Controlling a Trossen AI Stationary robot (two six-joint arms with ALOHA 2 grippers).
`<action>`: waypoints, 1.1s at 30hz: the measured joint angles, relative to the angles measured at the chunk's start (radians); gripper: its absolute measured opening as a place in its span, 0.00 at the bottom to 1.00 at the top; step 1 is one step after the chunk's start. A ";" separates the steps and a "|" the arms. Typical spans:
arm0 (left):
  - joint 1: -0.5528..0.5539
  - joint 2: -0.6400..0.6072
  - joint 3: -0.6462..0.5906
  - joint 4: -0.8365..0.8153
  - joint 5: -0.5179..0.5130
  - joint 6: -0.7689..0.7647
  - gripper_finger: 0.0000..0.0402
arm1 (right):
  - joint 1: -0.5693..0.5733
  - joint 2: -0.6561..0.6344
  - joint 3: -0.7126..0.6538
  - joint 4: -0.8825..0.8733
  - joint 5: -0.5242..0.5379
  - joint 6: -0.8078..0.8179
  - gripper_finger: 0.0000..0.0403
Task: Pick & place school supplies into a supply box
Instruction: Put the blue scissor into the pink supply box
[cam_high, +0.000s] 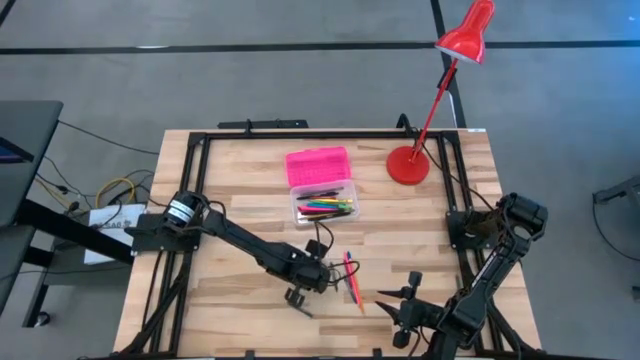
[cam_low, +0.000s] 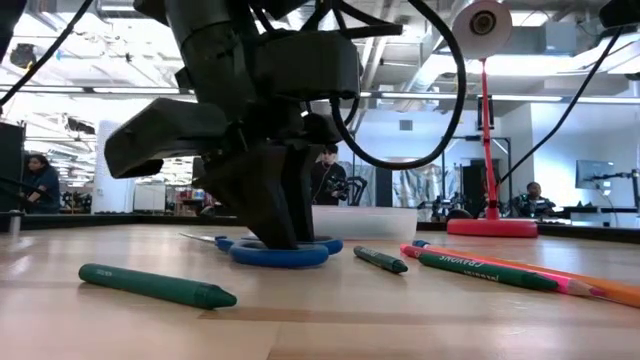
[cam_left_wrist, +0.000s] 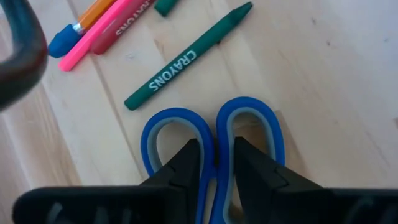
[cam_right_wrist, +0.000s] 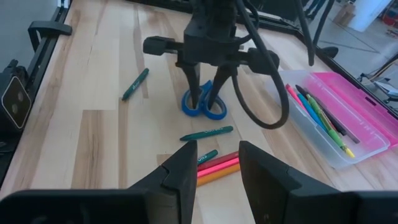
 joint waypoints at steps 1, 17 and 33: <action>0.001 -0.003 0.003 -0.008 0.000 0.000 0.17 | 0.000 0.000 0.000 0.000 0.000 0.000 0.28; 0.040 -0.006 0.221 -0.261 -0.031 -0.015 0.18 | 0.000 0.000 0.000 0.002 0.000 0.000 0.28; 0.344 -0.010 0.483 -0.238 -0.103 -0.141 0.20 | 0.000 0.000 0.000 0.001 0.000 0.000 0.28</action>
